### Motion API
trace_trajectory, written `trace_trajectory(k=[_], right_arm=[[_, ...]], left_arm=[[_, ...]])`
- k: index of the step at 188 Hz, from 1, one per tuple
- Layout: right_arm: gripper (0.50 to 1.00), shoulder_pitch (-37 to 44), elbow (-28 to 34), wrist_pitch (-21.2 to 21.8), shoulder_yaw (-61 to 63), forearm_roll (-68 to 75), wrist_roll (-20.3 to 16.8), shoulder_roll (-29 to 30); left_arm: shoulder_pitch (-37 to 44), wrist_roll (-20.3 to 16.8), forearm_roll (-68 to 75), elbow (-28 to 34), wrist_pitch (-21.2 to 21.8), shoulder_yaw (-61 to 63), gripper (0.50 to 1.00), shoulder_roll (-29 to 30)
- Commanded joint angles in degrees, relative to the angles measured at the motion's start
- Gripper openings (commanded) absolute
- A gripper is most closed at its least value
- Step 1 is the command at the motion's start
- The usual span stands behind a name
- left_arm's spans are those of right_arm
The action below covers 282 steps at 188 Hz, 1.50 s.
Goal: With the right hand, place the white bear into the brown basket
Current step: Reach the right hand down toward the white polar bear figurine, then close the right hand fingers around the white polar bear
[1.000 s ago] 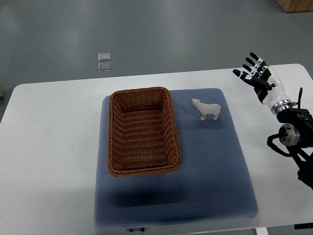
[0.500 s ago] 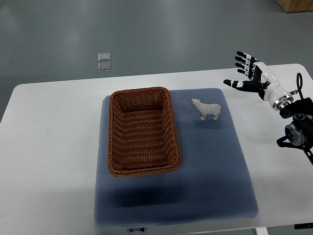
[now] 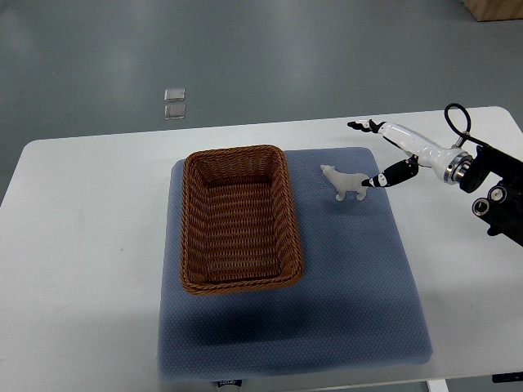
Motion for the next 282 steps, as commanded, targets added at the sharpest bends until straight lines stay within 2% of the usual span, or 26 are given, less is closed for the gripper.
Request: trace_trajectory(k=[1,52,75,83,192,226,282], right_arm=[[0.919,1.9,-0.1,-0.8,-4.2,-1.0,-0.4,0.0],[0.899,4.6,-1.8,-2.5,-10.2,-4.0,-2.6,0.4],[0.834,5.7,-3.5,-3.1,-11.7,-5.1,-4.2,0.9],[0.83,6.2,-4.1,-3.5,-12.5,-5.2,-4.2,0.9],[0.829,7.8,-3.7,-2.9,-16.8,-6.2,-3.7,2.0],[0.799,8.4,-4.3,-3.5,-16.7,-6.1,-4.3,2.9],[0.782,9.0,-4.6,-3.5,-16.9,-6.2,-5.4,4.5]], left_arm=[[0.0,0.0,0.0,0.0,0.0,0.0,1.0,0.0],[0.0,0.0,0.0,0.0,0.0,0.0,1.0,0.0],[0.0,0.0,0.0,0.0,0.0,0.0,1.0,0.0],[0.0,0.0,0.0,0.0,0.0,0.0,1.0,0.0],[0.0,0.0,0.0,0.0,0.0,0.0,1.0,0.0],[0.0,0.0,0.0,0.0,0.0,0.0,1.0,0.0],[0.0,0.0,0.0,0.0,0.0,0.0,1.0,0.0]])
